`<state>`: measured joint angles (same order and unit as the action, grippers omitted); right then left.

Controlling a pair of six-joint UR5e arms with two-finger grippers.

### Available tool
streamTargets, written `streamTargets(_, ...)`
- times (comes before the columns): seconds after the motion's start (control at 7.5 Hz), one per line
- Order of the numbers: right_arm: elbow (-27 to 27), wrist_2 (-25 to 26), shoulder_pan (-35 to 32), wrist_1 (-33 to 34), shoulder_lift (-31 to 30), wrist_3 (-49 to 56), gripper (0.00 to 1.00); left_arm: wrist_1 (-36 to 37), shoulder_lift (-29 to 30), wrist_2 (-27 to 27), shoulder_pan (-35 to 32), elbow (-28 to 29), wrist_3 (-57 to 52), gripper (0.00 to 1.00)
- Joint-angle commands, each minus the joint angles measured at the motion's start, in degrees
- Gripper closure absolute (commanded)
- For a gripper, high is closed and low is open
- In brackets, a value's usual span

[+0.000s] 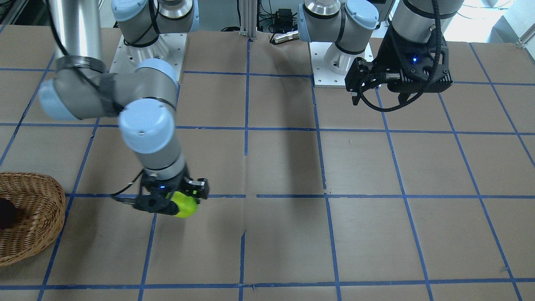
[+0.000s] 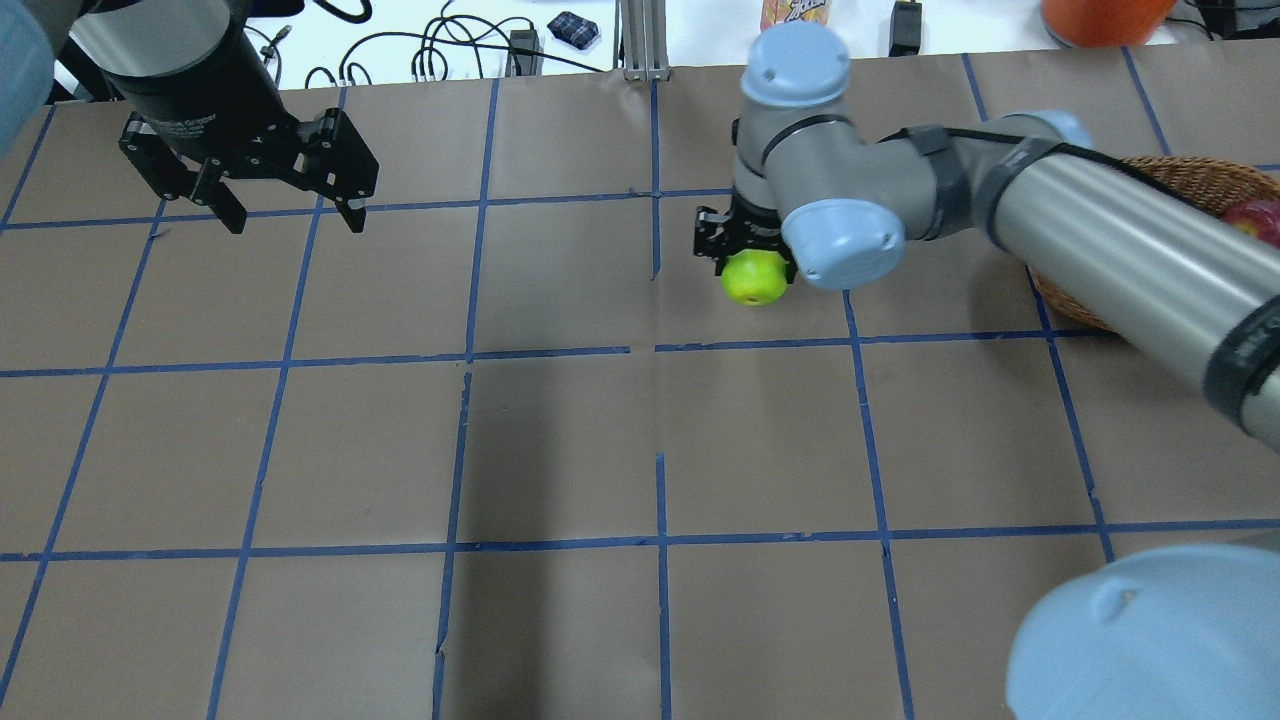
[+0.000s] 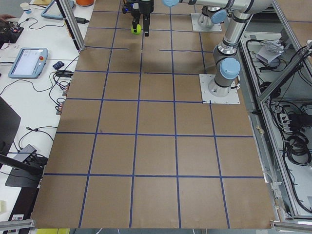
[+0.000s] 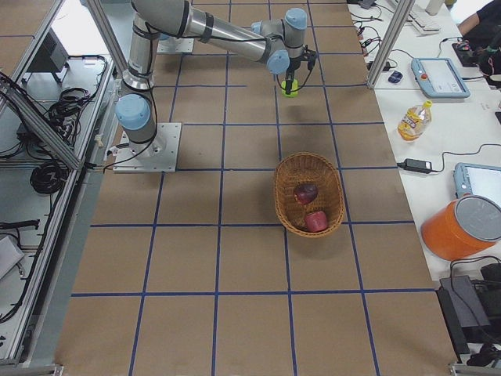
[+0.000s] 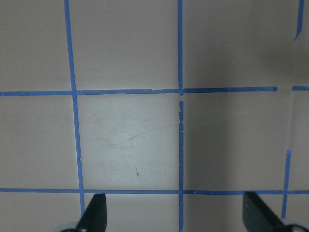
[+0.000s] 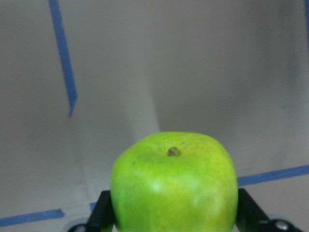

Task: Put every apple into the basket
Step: 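Carry the green apple into the basket and open the right gripper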

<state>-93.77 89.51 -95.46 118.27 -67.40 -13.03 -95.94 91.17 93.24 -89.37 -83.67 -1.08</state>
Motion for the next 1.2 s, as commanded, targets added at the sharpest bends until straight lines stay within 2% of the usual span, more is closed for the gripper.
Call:
streamTargets(0.0,-0.36,0.66,16.28,-3.83,-3.09,25.57,0.58,0.05,-0.11,0.01,-0.02,-0.09,0.02,0.0)
streamTargets(0.13,0.42,0.76,23.58,-3.14,-2.48,39.52,0.61,0.05,-0.03,0.01,-0.02,-0.09,0.02,0.0)
streamTargets(0.27,2.09,0.41,28.61,-2.26,-1.34,48.28,0.61,0.05,-0.02,0.01,-0.02,-0.09,0.02,0.0)
streamTargets(0.53,2.45,0.23,33.38,-2.78,0.51,50.82,0.59,0.05,-0.02,0.01,-0.1,-0.26,0.02,0.0)
streamTargets(0.67,2.8,0.32,33.67,-2.95,0.77,50.83,0.27,0.14,-0.02,0.01,-0.02,-0.26,0.02,0.0)
streamTargets(0.8,3.07,0.75,33.67,-3.56,0.78,50.57,0.0,0.14,-0.02,0.01,-0.02,-0.26,0.02,0.0)
streamTargets(1.07,3.59,0.76,33.67,-6.53,-0.1,50.83,0.0,0.14,-0.02,0.01,-0.1,-0.35,0.02,0.0)
